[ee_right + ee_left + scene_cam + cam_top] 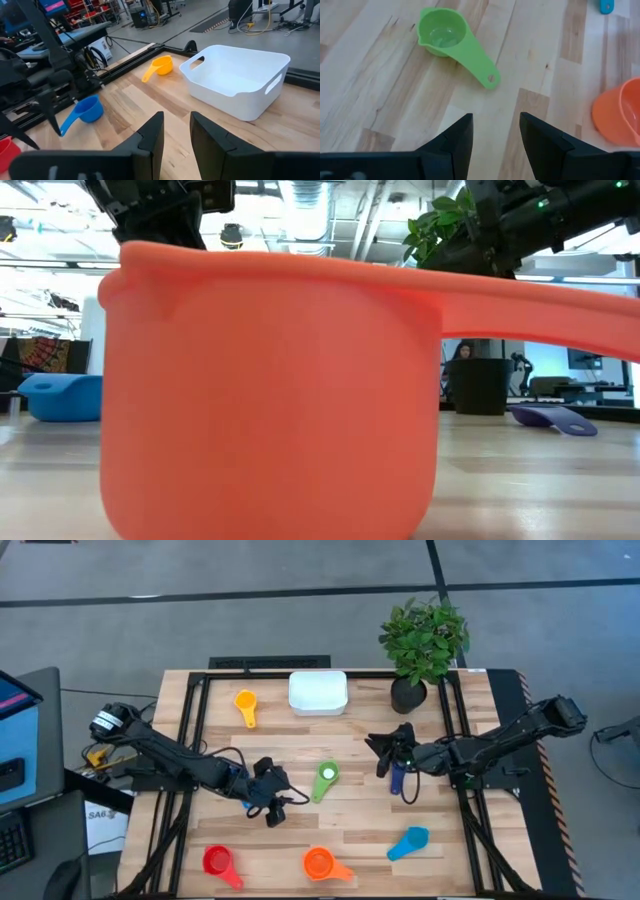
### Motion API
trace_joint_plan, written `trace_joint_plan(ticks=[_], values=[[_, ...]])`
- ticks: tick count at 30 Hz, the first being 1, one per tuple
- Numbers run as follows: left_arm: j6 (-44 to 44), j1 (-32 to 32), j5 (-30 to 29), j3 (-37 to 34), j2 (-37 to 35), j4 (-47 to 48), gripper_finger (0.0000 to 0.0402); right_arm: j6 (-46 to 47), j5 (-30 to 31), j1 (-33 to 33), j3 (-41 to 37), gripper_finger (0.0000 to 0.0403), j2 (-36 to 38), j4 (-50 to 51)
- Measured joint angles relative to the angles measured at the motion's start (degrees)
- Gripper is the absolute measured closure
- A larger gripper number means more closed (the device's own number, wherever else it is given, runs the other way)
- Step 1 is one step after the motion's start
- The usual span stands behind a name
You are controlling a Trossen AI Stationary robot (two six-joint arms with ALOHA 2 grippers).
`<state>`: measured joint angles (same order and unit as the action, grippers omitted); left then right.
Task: Nest measuring cups in basket
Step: Move the orange measuring cup to the bottom right of the table
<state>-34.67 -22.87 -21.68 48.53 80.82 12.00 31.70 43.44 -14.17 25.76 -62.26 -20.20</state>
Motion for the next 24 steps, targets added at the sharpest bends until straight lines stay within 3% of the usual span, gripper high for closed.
trace_joint_plan(ticks=[18, 24], values=[[0.48, -1.20, -0.14, 0.00, -0.06, -5.78, 0.0251, 0.39, 0.13, -2.57, 0.00, 0.0284, 0.00, 0.05], [-1.78, -2.39, 0.08, 0.02, 4.24, -9.17, 0.0251, 0.79, 0.13, -2.71, 0.00, 0.0284, 0.00, 0.41]])
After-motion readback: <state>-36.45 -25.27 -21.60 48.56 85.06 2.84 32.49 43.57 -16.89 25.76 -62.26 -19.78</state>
